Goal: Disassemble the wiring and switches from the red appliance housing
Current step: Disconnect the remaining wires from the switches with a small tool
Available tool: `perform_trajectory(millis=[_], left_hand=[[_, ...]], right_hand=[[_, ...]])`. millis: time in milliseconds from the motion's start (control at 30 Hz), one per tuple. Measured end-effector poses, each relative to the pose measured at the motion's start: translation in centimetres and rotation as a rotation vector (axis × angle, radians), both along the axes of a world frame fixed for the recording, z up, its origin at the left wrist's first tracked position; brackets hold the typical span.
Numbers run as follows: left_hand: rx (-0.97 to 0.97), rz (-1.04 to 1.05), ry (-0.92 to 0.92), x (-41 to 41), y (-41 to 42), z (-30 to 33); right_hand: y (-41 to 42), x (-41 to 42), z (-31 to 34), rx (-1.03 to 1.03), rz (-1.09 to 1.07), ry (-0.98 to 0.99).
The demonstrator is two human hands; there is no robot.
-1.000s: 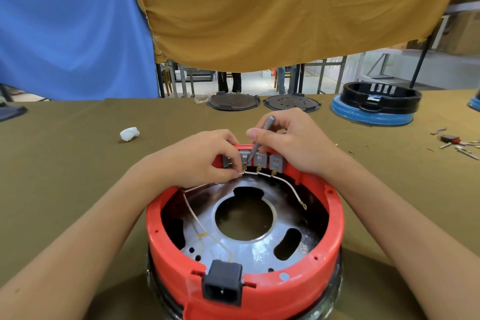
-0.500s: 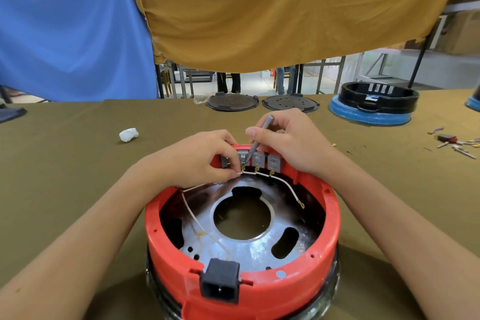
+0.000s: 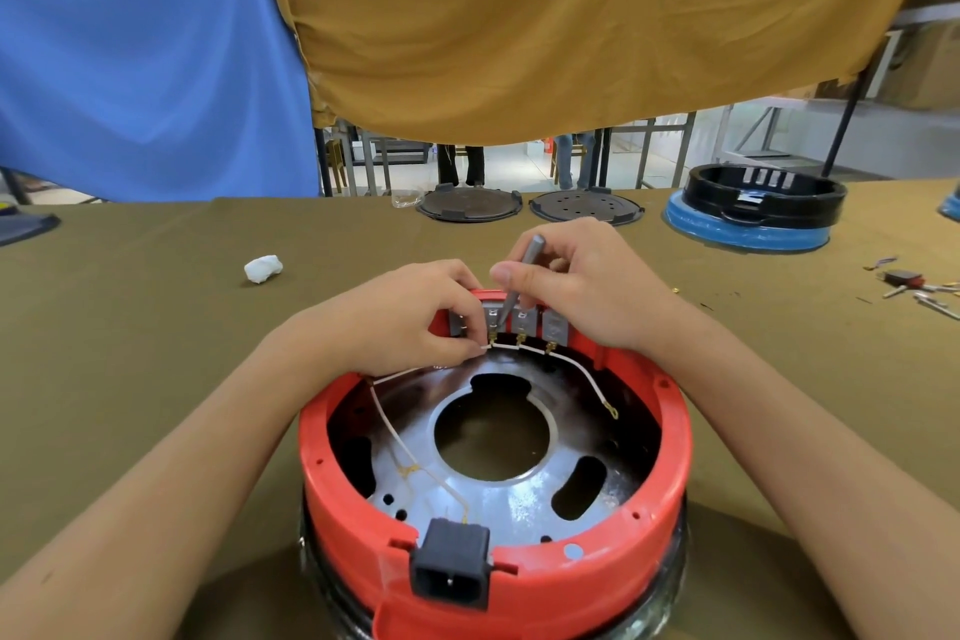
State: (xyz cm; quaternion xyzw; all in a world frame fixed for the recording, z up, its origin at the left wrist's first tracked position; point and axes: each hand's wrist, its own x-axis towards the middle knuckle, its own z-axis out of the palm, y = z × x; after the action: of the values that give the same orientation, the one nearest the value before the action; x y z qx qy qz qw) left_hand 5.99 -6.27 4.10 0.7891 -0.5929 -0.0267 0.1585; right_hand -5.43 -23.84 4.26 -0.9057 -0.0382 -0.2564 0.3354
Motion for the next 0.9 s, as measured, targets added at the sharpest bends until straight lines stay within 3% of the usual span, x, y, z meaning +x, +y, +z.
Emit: perform_trajectory(millis=[300, 600, 900], left_hand=[[0.006, 0.003, 0.008, -0.07, 0.03, 0.09], [0.001, 0.005, 0.015, -0.16, 0.09, 0.08], [-0.003, -0.001, 0.020, -0.10, 0.08, 0.03]], right_hand=[[-0.44, 0.43, -0.08, 0.188, -0.006, 0.047], [0.28, -0.39, -0.11, -0.087, 0.013, -0.039], [0.10, -0.06, 0.08, -0.096, 0.019, -0.002]])
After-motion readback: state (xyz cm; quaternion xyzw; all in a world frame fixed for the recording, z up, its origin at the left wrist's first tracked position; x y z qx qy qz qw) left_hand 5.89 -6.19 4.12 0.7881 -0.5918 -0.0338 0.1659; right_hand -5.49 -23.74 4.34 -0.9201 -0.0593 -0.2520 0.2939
